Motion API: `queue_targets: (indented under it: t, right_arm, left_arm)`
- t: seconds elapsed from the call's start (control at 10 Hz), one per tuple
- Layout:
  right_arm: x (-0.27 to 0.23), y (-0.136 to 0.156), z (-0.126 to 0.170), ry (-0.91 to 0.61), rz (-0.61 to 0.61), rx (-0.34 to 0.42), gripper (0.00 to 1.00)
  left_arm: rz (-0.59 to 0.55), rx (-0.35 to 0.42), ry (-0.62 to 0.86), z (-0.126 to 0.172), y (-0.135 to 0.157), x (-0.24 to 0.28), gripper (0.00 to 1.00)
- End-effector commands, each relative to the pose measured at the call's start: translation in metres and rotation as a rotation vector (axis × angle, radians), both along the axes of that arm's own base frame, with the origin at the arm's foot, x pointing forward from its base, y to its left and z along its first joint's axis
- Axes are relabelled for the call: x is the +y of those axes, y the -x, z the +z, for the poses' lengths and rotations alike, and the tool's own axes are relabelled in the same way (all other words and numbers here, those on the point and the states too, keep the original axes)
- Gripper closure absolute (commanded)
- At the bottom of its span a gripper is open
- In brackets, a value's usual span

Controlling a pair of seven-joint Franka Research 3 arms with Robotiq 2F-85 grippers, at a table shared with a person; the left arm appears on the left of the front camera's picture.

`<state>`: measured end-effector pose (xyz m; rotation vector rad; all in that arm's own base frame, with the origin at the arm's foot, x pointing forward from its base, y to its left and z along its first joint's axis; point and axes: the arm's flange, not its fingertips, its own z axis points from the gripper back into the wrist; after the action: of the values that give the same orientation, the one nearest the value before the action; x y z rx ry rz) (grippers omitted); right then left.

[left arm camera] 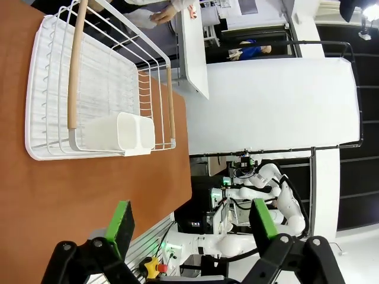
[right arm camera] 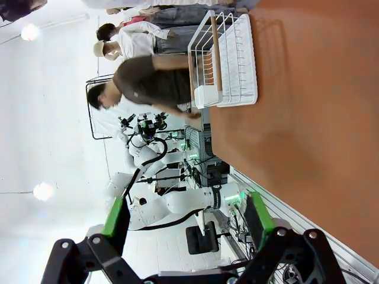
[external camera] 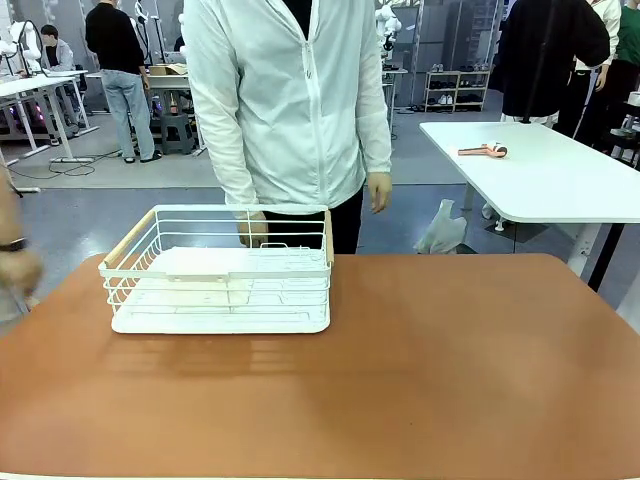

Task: Clean the table.
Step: Pick up the Lint Roller when the human hands it over.

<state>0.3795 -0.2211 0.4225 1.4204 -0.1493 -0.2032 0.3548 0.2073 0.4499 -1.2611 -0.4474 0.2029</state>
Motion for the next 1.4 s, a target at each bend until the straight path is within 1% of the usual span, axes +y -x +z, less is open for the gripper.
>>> queue_targets:
  t: [0.0, 1.3]
  right_arm:
    - [0.0005, -0.0004, 0.0015, 0.006, -0.001, 0.008, 0.00]
    - [0.0005, -0.0004, 0.0015, 0.006, -0.001, 0.008, 0.00]
  left_arm:
    - [-0.004, -0.004, 0.007, -0.0003, 0.0028, 0.0006, 0.00]
    - [-0.004, -0.004, 0.007, -0.0003, 0.0028, 0.0006, 0.00]
